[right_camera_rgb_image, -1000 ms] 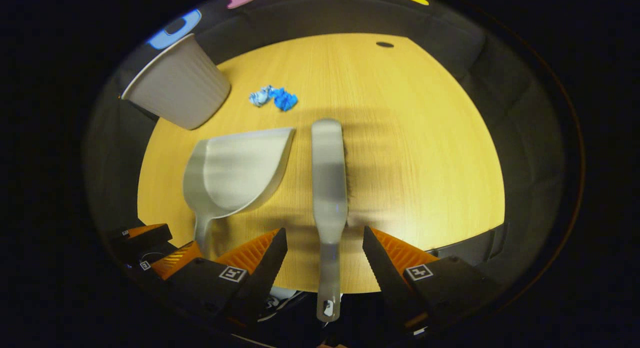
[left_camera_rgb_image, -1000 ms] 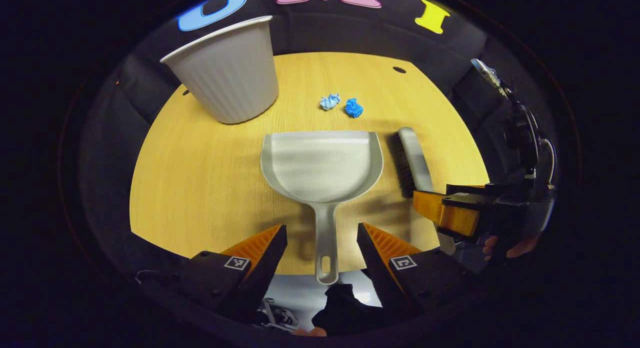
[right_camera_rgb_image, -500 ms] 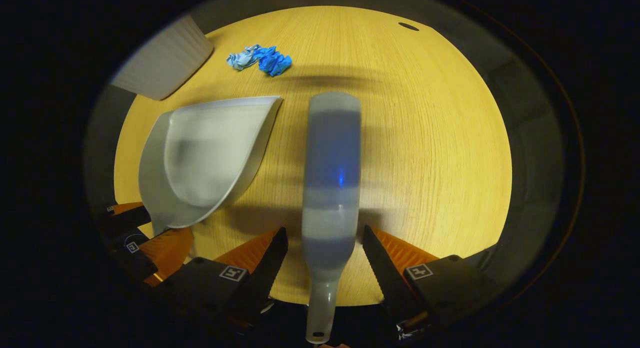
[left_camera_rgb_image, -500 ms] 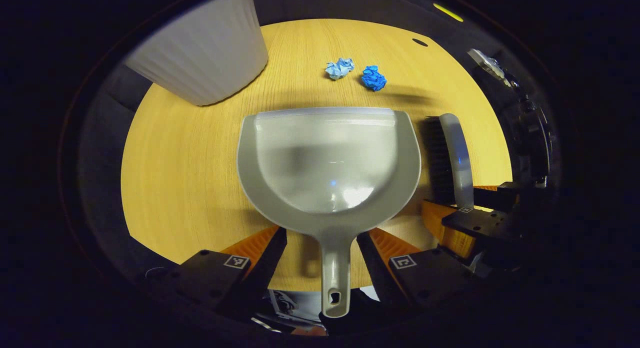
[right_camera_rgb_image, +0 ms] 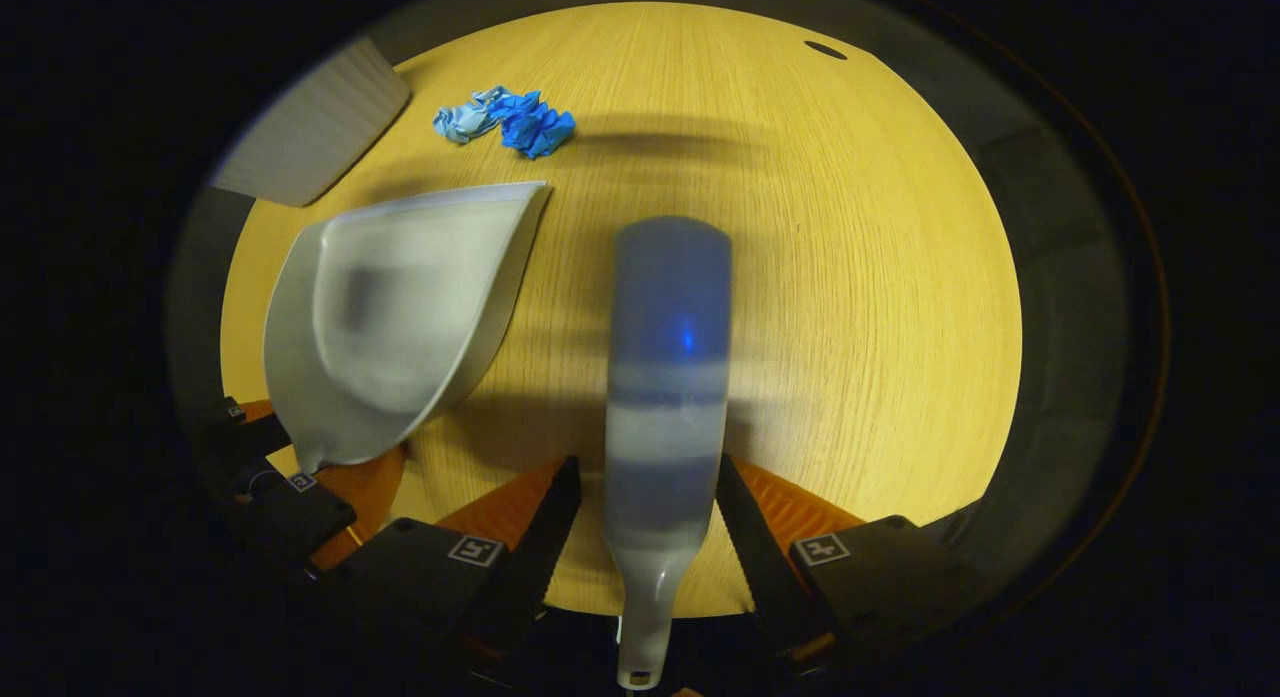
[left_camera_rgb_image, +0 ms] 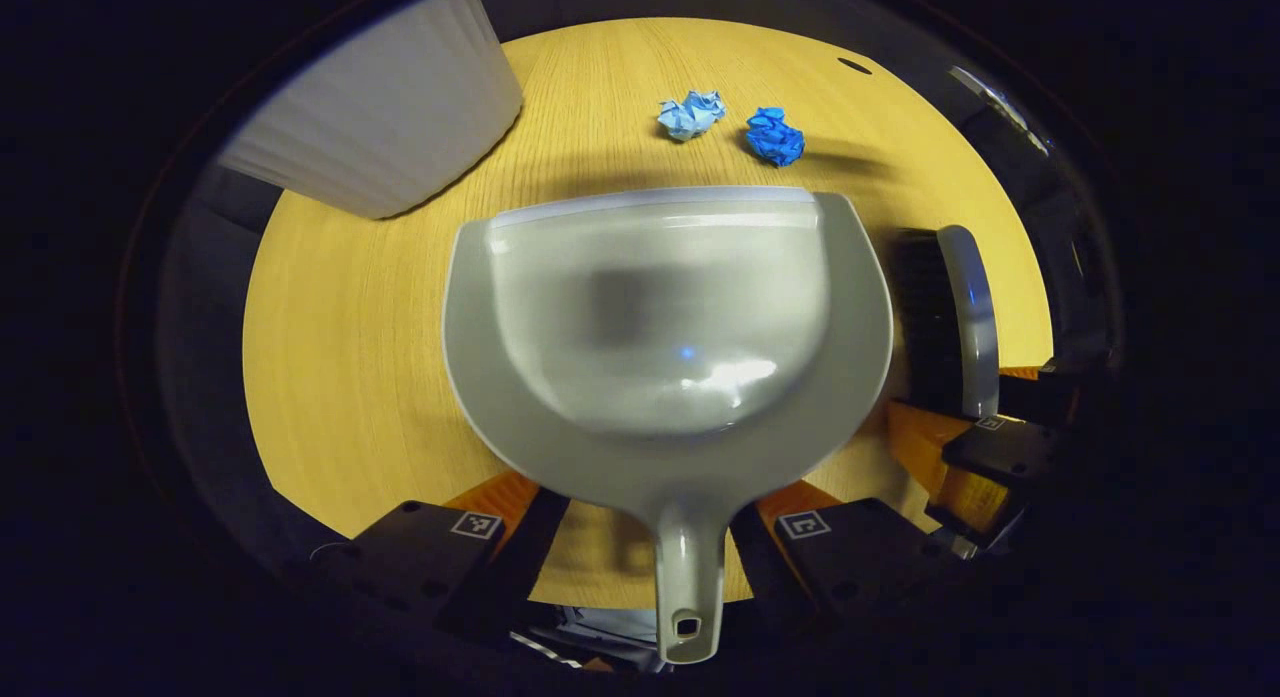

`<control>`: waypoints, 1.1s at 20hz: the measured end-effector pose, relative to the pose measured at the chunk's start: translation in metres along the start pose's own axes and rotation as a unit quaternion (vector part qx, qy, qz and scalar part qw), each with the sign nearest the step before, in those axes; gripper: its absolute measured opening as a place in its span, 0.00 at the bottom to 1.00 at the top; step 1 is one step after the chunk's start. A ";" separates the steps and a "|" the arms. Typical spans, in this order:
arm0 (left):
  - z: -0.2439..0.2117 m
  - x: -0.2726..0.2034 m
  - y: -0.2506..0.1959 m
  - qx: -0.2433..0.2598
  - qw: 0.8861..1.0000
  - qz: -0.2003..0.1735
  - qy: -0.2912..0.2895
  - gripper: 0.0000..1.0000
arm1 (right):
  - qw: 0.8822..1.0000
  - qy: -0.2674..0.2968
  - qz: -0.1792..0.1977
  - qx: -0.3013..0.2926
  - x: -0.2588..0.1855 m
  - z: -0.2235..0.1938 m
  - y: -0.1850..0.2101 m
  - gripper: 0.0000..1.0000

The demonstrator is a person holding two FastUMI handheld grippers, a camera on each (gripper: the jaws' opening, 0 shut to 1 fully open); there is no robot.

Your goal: Pick up the small broom and dustpan from the desktop, sweep the trash into the dustpan with the broom, and then empty the trash into the garbage bin.

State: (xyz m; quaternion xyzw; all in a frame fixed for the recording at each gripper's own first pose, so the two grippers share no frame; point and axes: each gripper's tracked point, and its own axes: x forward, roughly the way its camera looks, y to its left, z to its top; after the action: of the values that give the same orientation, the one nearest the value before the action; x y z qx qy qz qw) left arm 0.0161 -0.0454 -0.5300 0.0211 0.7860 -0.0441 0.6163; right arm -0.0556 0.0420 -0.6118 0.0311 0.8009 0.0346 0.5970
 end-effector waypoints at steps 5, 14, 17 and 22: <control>0.001 0.001 -0.010 0.000 1.000 -0.016 -0.004 0.32 | 1.000 0.007 0.001 0.003 0.000 -0.001 -0.001 0.47; -0.024 0.004 0.012 0.086 0.996 -0.024 -0.006 0.27 | 0.998 0.000 0.039 -0.051 -0.024 0.016 -0.019 0.32; -0.032 0.003 0.022 0.097 0.995 -0.022 -0.007 0.28 | 0.993 -0.062 0.021 -0.098 -0.047 0.071 -0.039 0.32; -0.037 0.003 0.034 0.118 0.993 -0.020 -0.001 0.27 | 0.958 -0.121 -0.060 -0.254 -0.071 0.191 -0.059 0.32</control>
State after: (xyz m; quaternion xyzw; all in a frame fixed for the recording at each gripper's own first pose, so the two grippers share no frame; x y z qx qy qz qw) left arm -0.0175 -0.0083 -0.5256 0.0780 0.7748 -0.1482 0.6096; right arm 0.1467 -0.0200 -0.6040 -0.1654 0.6879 0.1971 0.6787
